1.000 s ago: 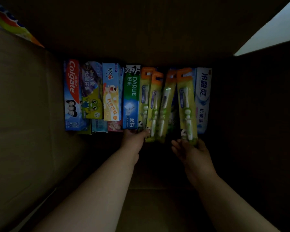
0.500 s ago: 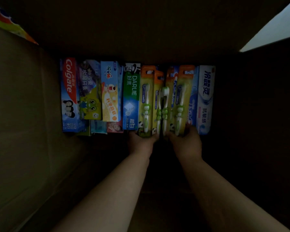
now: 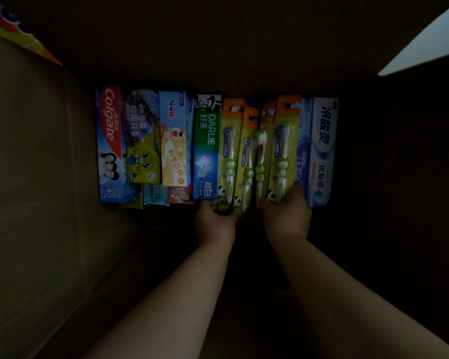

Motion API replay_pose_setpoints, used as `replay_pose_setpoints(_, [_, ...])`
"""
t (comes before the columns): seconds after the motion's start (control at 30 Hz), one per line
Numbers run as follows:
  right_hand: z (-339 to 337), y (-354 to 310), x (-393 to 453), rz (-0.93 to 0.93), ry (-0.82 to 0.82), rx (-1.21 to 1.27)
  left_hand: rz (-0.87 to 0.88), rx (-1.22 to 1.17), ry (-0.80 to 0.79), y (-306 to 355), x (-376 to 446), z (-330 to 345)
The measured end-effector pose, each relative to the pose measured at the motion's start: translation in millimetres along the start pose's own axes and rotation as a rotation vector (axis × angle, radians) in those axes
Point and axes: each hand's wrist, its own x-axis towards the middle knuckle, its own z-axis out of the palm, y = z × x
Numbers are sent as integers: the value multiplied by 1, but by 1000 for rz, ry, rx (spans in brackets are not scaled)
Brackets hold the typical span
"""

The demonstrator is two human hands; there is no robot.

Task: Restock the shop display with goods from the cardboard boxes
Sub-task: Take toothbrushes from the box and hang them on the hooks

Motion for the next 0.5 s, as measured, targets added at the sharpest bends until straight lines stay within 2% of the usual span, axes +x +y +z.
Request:
replay_pose_setpoints(0.3, [-27, 8, -7, -38, -106, 188, -50, -17, -1, 1, 2, -8])
replay_pose_setpoints(0.5, [-42, 22, -8, -31, -86, 224, -82, -34, -8, 1, 0, 4])
